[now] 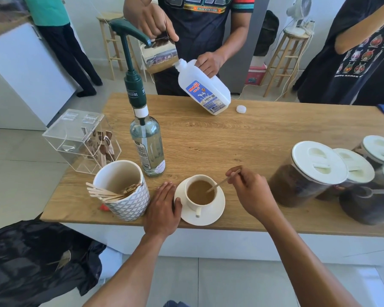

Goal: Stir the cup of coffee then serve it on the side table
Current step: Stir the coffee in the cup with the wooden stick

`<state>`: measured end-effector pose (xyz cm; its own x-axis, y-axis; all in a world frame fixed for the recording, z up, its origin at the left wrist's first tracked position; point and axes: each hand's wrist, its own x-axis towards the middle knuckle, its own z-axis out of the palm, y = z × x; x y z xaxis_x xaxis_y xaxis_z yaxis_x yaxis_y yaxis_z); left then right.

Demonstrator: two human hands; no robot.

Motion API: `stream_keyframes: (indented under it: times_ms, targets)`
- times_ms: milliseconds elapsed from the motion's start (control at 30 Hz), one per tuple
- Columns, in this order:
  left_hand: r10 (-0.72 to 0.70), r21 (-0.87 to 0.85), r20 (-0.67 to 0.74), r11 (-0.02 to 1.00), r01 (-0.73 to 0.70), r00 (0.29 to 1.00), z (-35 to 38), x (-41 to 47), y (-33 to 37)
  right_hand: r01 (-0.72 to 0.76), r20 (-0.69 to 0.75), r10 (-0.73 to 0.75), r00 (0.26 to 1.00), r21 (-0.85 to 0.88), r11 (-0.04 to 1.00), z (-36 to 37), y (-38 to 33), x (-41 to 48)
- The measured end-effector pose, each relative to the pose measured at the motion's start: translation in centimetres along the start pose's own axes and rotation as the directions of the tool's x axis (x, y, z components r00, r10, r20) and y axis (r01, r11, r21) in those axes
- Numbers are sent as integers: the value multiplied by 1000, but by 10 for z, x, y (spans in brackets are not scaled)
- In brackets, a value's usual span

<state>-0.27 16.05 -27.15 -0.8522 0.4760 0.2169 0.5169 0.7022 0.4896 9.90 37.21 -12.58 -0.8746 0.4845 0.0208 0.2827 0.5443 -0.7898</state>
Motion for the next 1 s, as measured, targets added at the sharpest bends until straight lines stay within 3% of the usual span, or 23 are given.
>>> stream_keyframes:
  times_ms: [133, 267, 400, 533, 667, 800, 933, 1000]
  targets:
    - [5, -3, -3, 1000, -5, 1000, 0, -1, 0, 16, 73, -15, 997, -12, 1000, 3, -2, -2]
    - [10, -6, -10, 1000, -10, 1000, 0, -1, 0, -23, -20, 23, 1000, -3, 1000, 1, 2, 0]
    - [11, -4, -7, 1000, -11, 1000, 0, -1, 0, -21, 37, 21, 999, -8, 1000, 3, 0, -3]
    - [17, -3, -20, 1000, -17, 1000, -1, -1, 1, -76, -52, 76, 996, -1, 997, 0, 1, 0]
    - [11, -5, -13, 1000, -11, 1000, 0, -1, 0, -52, 33, 52, 998, 8, 999, 6, -2, -2]
    - [14, -4, -10, 1000, -14, 1000, 0, -1, -1, -77, -40, 77, 996, 6, 997, 3, 0, 1]
    - [10, -1, -6, 1000, -10, 1000, 0, -1, -1, -43, 45, 42, 998, 19, 999, 6, -4, -1]
    - [13, -8, -4, 1000, -13, 1000, 1, -1, 0, -61, 11, 61, 998, 3, 998, 4, -3, 0]
